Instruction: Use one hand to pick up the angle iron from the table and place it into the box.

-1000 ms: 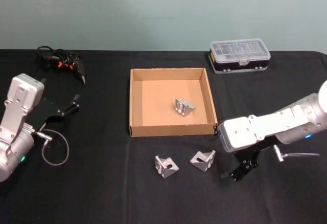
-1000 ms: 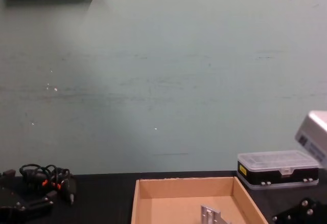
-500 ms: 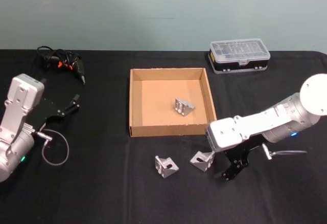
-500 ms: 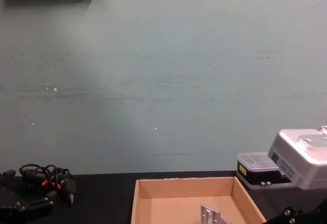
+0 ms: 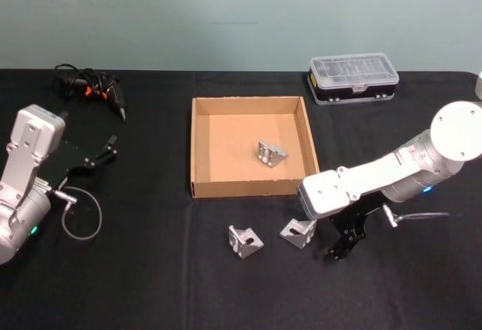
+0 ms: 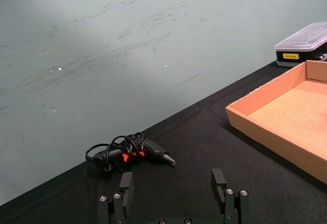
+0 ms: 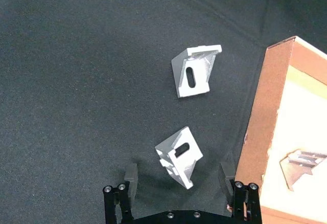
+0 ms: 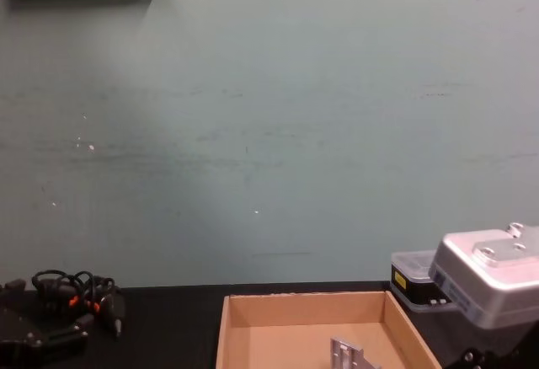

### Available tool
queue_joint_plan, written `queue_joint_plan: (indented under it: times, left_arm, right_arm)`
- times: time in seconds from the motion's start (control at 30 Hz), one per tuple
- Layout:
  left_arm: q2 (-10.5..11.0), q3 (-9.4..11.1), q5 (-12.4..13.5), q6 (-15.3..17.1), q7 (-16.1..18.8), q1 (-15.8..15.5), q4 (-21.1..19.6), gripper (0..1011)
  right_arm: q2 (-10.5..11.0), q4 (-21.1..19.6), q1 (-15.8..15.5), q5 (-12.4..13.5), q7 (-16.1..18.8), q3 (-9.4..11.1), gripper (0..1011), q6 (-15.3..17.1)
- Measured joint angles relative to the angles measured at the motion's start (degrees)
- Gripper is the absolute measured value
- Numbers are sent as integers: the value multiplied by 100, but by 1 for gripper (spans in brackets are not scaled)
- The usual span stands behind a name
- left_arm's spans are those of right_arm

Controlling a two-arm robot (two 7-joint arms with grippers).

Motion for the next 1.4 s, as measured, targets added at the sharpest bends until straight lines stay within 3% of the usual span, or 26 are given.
queue_joint_plan:
  times: [0.43,0.93,1.13,1.17,1.4]
  left_arm:
    - [0,0,0,0,0,0,0,1000]
    - [0,0,0,0,0,0,0,1000]
    - [0,0,0,0,0,0,0,1000]
    - [0,0,0,0,0,0,0,1000]
    - [0,0,0,0,0,0,0,1000]
  right_arm:
    - [-84,130,63,2,-30,-86,967,-40]
    - [-85,134,52,105,-84,-65,574,-11]
    - [-80,141,50,121,-79,-67,369,12]
    - [-79,142,50,121,-79,-69,286,15]
    - [-67,140,49,129,-75,-80,116,24]
